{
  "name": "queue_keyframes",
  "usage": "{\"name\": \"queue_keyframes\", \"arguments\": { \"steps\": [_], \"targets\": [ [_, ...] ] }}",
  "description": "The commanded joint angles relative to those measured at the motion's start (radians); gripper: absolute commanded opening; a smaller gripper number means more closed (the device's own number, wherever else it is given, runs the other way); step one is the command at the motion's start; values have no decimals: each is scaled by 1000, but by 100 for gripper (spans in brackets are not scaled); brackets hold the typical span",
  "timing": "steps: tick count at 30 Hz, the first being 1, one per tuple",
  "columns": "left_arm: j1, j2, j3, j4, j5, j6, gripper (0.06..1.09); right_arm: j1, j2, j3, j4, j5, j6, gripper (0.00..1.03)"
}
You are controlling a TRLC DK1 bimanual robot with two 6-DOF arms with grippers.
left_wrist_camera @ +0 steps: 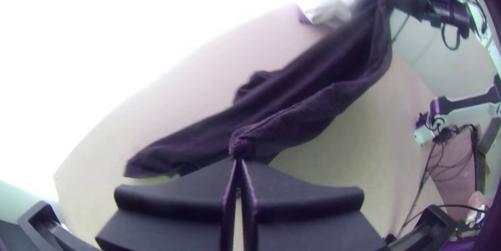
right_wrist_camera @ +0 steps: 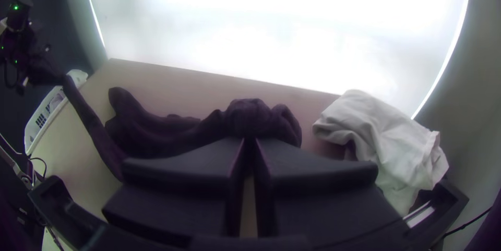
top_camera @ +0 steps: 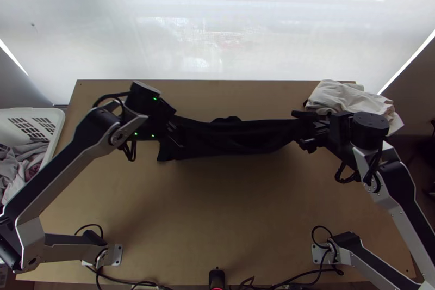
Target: Fold the t-shirt
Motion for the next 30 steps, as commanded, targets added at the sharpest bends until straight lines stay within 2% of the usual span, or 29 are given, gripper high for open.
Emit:
{"name": "queue_keyframes", "arguments": {
  "steps": [1,7,18,25,30],
  "targets": [
    [168,-84,219,-32,-69,15,9,-6,-35,85,3,22,-28,3],
    [236,-149,331,-19,-187,15,9,-28,-81,145,12,56,-65,2],
    [234,-244,475,37,-373,18,9,-34,-155,243,44,70,-170,2],
    [236,-254,617,67,-457,35,9,-9,-221,263,99,68,-237,2],
    [237,-267,685,142,-509,87,9,18,-278,263,156,68,-323,3]
  ]
}}
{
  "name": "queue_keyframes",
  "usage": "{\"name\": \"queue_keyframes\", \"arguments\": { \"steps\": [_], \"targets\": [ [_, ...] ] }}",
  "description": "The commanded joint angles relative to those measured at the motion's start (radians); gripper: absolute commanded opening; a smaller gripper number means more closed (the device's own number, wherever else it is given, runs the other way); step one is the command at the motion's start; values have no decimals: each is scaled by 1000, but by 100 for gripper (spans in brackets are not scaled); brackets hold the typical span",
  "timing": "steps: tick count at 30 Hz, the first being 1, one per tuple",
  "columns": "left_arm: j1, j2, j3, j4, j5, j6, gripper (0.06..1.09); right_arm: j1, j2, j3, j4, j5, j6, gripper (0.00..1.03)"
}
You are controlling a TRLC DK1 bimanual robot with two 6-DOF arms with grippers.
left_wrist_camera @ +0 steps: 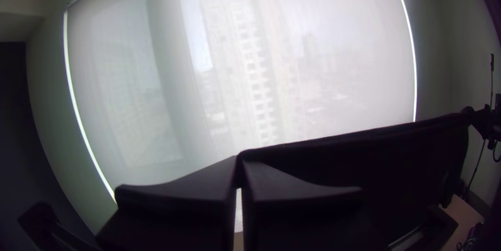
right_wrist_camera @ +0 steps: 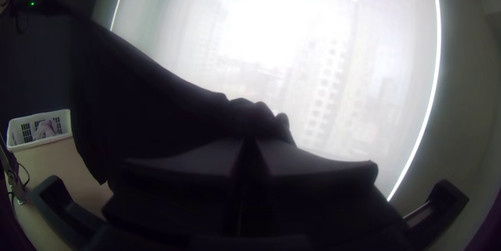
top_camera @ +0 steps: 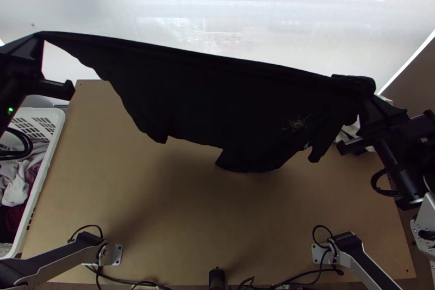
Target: Fold the t-shirt
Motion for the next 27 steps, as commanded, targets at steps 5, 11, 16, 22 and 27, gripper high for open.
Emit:
{"name": "queue_keyframes", "arguments": {
  "steps": [5,11,16,22,27],
  "targets": [
    [4,-66,119,184,-118,120,9,48,-133,-10,118,8,-189,3],
    [30,-120,113,181,-119,155,9,104,-190,-8,131,5,-255,3],
    [70,-165,109,168,-118,157,9,117,-228,4,103,-35,-275,2],
    [133,-229,98,139,-118,160,9,117,-294,10,-7,-115,-284,2],
    [152,-269,84,116,-116,169,9,115,-317,53,-113,-144,-275,2]
  ]
}}
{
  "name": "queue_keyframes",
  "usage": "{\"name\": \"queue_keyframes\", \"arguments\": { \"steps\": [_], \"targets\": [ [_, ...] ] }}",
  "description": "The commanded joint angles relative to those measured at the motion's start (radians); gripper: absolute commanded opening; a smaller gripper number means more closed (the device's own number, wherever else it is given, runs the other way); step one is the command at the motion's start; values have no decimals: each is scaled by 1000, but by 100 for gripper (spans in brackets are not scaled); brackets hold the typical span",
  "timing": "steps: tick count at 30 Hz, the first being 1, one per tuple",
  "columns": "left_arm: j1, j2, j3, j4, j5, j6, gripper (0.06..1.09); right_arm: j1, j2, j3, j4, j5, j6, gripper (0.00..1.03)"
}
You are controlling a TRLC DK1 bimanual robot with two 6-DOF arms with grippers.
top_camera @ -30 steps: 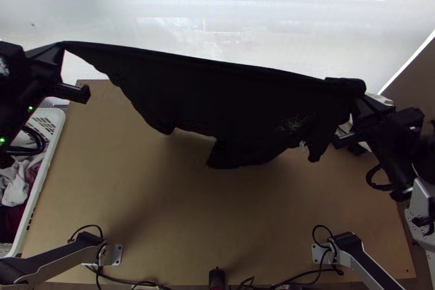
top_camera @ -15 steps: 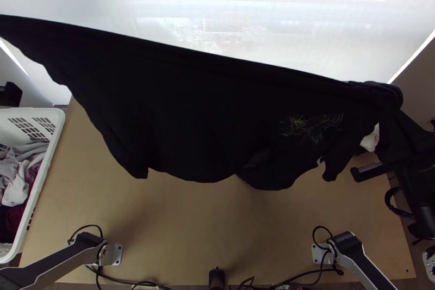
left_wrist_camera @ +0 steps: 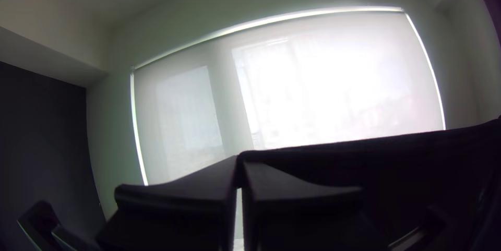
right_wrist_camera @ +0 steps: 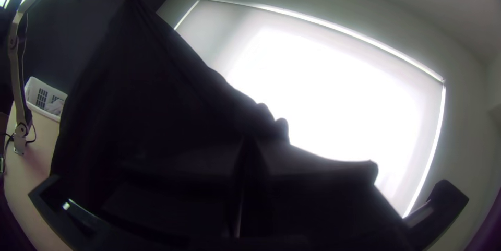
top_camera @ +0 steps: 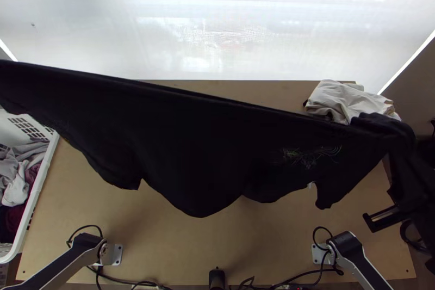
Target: Fold the t-shirt
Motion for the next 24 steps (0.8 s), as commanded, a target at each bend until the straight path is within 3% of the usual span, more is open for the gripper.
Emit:
{"name": "queue_keyframes", "arguments": {
  "steps": [1,7,14,24],
  "targets": [
    [40,-61,-17,-39,-4,6,9,4,-46,43,-128,-40,10,2],
    [41,-87,-103,-177,68,-72,9,-7,-12,56,-166,-40,101,3],
    [24,-84,-380,-176,217,-124,9,-10,160,52,-93,-37,207,2],
    [1,-26,-804,93,288,-135,9,4,445,-14,62,-35,257,3]
  ]
}}
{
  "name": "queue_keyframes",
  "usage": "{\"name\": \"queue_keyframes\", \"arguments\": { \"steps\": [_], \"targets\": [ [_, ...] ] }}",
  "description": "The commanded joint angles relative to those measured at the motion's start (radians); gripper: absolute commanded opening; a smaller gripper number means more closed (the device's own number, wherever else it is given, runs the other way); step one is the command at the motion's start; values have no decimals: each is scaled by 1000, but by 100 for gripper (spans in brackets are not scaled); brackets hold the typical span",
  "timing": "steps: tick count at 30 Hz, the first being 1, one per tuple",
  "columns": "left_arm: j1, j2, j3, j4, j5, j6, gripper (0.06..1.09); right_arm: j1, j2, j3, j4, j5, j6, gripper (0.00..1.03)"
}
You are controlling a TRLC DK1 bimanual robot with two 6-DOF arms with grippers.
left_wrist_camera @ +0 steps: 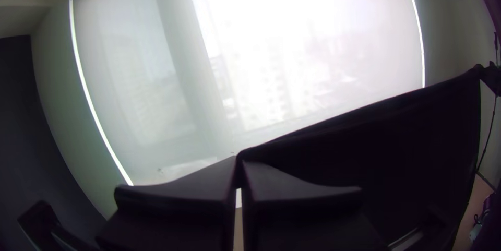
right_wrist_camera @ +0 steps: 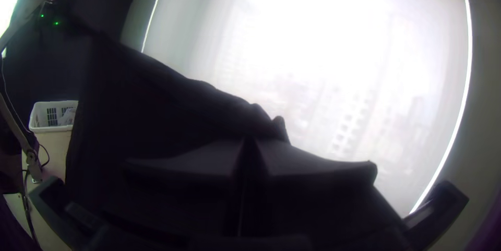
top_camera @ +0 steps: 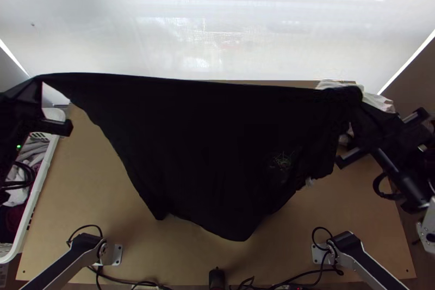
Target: Fold the t-shirt
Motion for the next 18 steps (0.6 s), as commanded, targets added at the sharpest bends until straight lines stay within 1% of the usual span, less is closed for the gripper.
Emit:
{"name": "queue_keyframes", "arguments": {
  "steps": [1,5,9,14,18],
  "targets": [
    [-8,42,-294,182,78,-9,9,4,207,-39,113,-15,36,3],
    [30,114,-407,338,124,-7,9,0,315,-95,214,-15,39,3],
    [44,237,-453,483,135,-7,9,-12,436,-127,317,-14,48,3],
    [75,433,-447,654,137,2,9,-15,622,-101,429,-1,60,3],
    [98,599,-381,742,137,10,9,-15,781,-49,501,11,60,3]
  ]
}}
